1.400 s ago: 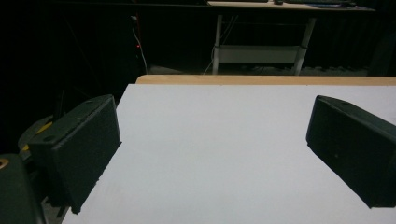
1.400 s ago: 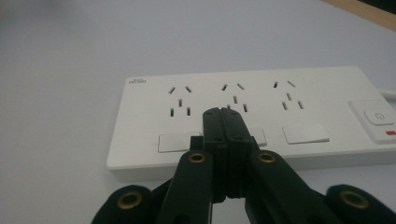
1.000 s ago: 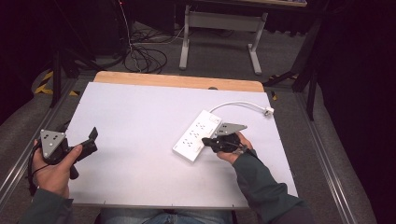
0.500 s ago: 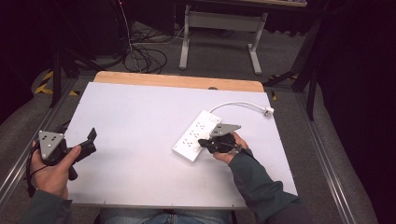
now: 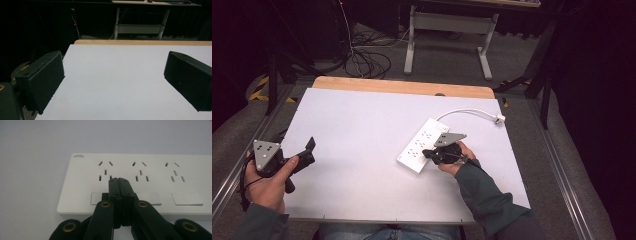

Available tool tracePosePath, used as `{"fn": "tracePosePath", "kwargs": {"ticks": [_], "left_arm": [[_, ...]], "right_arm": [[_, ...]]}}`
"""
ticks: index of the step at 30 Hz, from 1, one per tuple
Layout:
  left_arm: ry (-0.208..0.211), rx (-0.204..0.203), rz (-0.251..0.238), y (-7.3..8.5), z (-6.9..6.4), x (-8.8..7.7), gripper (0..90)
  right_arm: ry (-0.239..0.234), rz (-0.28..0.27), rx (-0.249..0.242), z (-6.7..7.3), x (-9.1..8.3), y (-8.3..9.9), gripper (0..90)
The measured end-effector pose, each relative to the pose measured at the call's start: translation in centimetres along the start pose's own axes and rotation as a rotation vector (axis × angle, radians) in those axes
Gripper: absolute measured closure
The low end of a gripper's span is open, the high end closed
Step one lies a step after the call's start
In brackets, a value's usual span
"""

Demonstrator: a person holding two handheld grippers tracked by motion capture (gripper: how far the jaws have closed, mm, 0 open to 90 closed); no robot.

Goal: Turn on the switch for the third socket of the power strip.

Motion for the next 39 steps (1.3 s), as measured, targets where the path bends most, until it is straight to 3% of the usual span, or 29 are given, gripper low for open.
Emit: {"fn": "tracePosePath", "kwargs": {"ticks": [39], "left_arm": [[0.001,0.0,0.002,0.03,-0.06,-0.04,3.5]], "right_arm": [[0.012,0.009,-0.016,-0.04,0.09,0.08,90.0]]}}
Point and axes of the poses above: each handheld gripper's, and its own axes: x roughly forward along the jaws, y roughly out of its underside, z roughly to its left, the point moved 10 cm from there along x, roughly forward along the jaws, and after that the axes turned 13 degrees about -y, right-handed, at the moved point
